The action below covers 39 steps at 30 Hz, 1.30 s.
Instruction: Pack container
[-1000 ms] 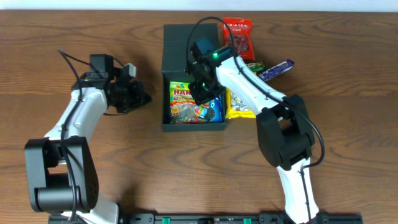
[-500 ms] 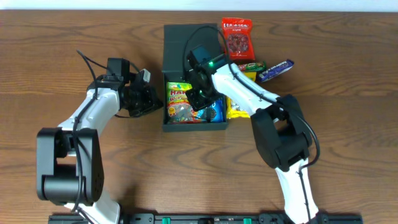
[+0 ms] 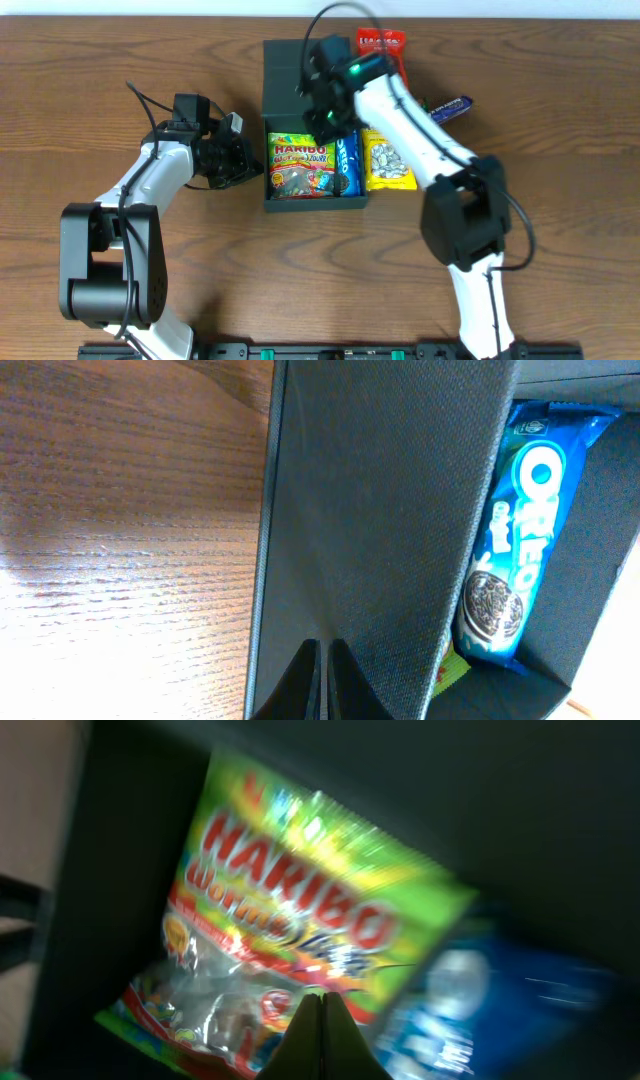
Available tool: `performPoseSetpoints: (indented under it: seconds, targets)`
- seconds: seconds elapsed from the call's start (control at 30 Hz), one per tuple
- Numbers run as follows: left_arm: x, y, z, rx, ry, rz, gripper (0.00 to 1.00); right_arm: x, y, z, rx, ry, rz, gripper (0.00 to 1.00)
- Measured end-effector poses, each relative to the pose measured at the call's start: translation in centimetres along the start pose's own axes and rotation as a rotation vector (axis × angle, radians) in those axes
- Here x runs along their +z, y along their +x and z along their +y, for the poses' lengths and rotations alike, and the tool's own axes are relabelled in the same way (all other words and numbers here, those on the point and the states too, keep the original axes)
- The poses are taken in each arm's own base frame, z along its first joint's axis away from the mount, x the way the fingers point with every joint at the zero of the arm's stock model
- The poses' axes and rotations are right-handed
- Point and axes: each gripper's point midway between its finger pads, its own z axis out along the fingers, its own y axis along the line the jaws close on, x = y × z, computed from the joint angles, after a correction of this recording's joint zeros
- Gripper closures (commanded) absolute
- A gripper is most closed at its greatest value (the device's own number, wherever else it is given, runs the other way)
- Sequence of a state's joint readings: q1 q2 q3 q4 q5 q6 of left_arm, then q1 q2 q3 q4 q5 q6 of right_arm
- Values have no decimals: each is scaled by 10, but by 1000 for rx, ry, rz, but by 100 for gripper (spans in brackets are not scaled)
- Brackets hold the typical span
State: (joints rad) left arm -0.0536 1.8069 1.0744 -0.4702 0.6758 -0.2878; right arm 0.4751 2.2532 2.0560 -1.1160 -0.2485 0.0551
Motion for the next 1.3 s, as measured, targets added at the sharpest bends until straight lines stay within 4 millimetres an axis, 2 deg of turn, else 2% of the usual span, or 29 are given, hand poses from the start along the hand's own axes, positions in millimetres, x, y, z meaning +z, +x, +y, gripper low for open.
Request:
performPoseSetpoints:
  seconds: [0.07,0.17,0.2,0.27,0.33,0.37,0.4,0.43,0.47,0.57,0.67,0.83,0.93,1.07,1.13,1.3]
  targets:
    - [0,1,1,-3,-5,2,94,-23,-9,-19,35,14,-51,97]
    - [-1,5,6,-21,-38,20,94,-48,-9,-60,113,44,-79,93]
    - [-2,6,8,-28,-57,25,94,-53,-6,-77,146,59,-80,86]
    - [-7,2,9,-33,-91,22,94,-59,1,-111,209,92,-75,67]
    - [-16,-10,7,-28,-119,-3,92,-60,14,-140,263,116,-58,51]
    - [-21,-15,5,-24,-129,-17,83,-59,21,-151,291,121,-46,44]
    - [-27,-24,1,-15,-136,-39,58,-55,30,-163,305,128,-26,37]
    - [-32,-32,-1,-9,-139,-60,38,-52,38,-170,330,132,-9,33]
    - [-40,-43,-5,-2,-141,-90,26,-45,48,-177,334,136,14,32]
    - [-56,-65,-14,16,-138,-155,23,-24,67,-181,327,132,62,31]
    - [-68,-79,-23,37,-135,-199,22,-5,77,-178,305,126,83,29]
    - [-81,-91,-36,58,-127,-235,21,12,87,-169,285,92,104,28]
    - [-86,-96,-42,69,-120,-251,20,16,83,-166,268,75,82,28]
    - [-86,-96,-42,69,-121,-252,20,24,78,-161,239,65,60,35]
    - [-86,-96,-42,69,-121,-252,20,26,78,-158,229,58,60,46]
    - [-86,-96,-42,69,-121,-252,20,28,76,-148,215,27,56,89]
